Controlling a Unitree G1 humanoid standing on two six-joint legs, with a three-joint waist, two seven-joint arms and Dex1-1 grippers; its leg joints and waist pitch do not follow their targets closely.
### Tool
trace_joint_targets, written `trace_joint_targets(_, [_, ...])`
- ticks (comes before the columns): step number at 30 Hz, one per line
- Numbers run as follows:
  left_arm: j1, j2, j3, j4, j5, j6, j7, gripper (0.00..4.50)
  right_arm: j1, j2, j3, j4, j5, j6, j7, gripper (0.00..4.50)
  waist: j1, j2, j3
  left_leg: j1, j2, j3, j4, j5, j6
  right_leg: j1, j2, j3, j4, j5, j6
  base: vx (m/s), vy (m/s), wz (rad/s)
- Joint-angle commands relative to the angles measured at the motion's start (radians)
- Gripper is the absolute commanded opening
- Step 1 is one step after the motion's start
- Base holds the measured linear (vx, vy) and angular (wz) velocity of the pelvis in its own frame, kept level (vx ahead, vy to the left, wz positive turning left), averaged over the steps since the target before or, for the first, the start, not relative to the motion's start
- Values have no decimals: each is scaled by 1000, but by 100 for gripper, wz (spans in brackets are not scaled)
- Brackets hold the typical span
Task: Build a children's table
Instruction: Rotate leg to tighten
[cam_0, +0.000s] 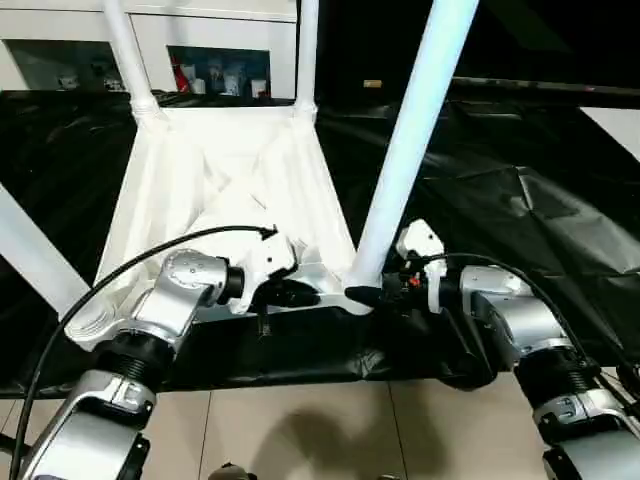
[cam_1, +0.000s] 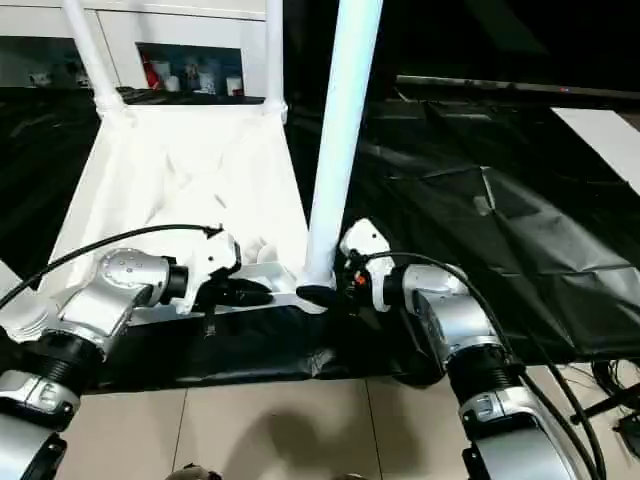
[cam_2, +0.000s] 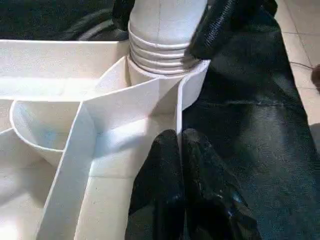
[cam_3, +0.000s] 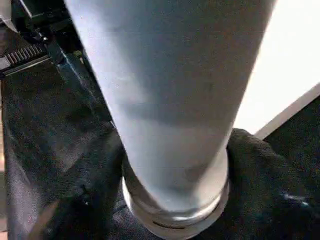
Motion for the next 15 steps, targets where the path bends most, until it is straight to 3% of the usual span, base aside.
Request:
trace_joint_targets(1, [12,-22,-11,-18,-30,0,-22,0,-3,-5,0,-26,5,5,21,280,-2,-5,-70,17,26,-6,-63,-180,47,42,-54,34,-62,-154,-236,0,0,0])
trace_joint_targets(10, [1,-35,-20,9,5,13,38,0,10,13,-10,4,-14,2,-57,268,-3,-5,-68,18,25,-6,-64,-198,34,41,-55,35,-66,-188,-227,0,0,0])
trace_joint_targets(12, [-40,-90,-5,73,38,30,177,0,7,79,-64,70,-18,-12,-241,267,-8,-2,-64,20,24,-5,-66,-227,22,34,-56,37,-73,-233,-219,0,0,0])
trace_joint_targets(15, [-80,-138,3,123,63,42,286,0,-4,143,-115,122,-19,-12,-423,267,-16,-4,-66,20,21,-11,-69,-252,-15,36,-58,35,-80,-313,-188,0,0,0])
